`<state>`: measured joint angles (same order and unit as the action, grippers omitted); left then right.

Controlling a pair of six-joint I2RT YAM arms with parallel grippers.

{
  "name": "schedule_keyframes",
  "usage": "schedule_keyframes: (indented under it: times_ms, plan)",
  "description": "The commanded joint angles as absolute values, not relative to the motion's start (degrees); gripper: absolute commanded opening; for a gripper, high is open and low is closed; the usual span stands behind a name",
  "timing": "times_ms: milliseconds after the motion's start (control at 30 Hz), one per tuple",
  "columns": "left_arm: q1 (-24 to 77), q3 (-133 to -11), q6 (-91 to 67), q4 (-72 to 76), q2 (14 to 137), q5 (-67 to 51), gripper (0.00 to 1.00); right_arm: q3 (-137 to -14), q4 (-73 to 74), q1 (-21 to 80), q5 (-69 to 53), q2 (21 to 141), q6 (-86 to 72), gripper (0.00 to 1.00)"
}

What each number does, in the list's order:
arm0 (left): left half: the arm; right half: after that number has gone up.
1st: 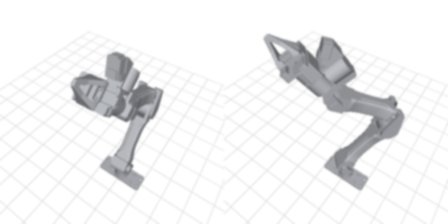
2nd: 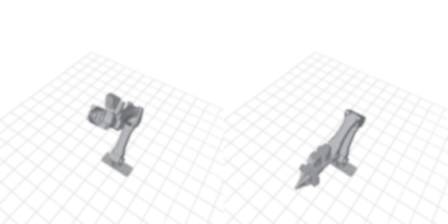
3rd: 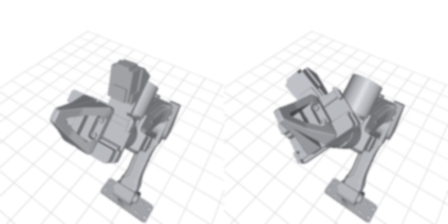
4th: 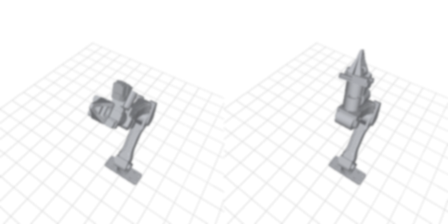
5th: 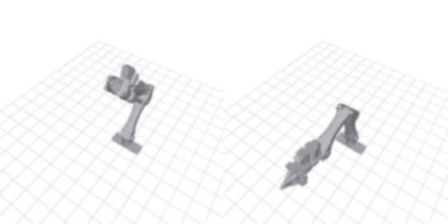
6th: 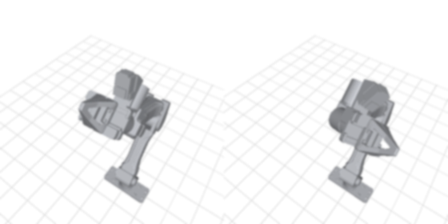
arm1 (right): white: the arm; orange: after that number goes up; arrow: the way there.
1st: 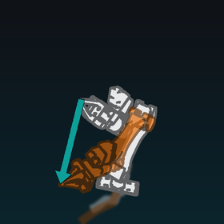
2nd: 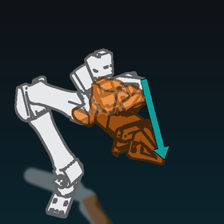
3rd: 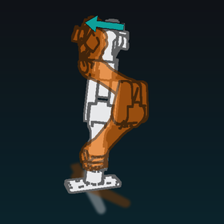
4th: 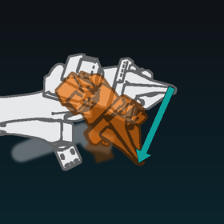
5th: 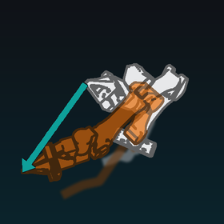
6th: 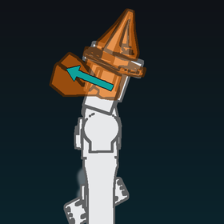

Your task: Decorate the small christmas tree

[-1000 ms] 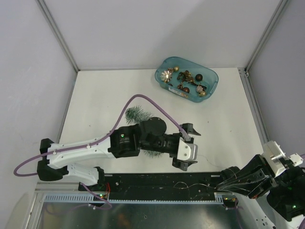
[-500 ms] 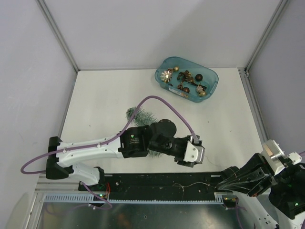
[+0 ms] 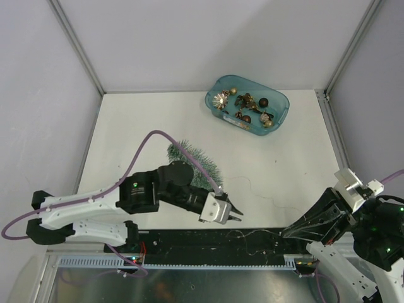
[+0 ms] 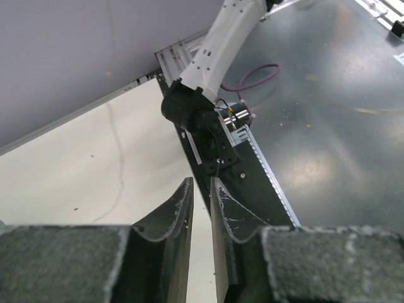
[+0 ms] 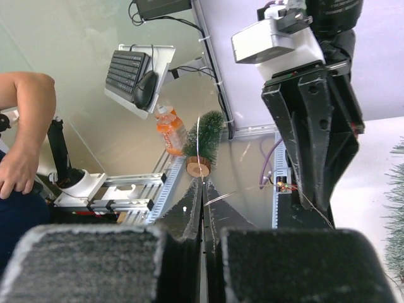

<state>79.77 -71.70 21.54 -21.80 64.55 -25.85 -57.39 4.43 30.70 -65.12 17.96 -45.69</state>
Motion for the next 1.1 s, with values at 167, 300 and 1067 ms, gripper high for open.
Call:
schedule_keyframes:
  times_ms: [167, 300, 1067]
  plan:
    - [79.4, -63.4, 19.1, -24.9, 54.3, -29.1, 0.19, -57.2, -4.1, 33.0, -61.7, 24.1, -45.3, 0.0]
    - [78.1, -59.7, 19.3, -24.4, 50.9, -28.3, 0.35, -55.9, -10.1, 34.4, -61.6, 25.8, -48.4, 0.0]
    - [76.5, -52.4, 17.2, 8.7, 61.0, -8.2, 1.0, -51.9, -11.7, 38.0, -58.4, 17.5, -55.4, 0.0]
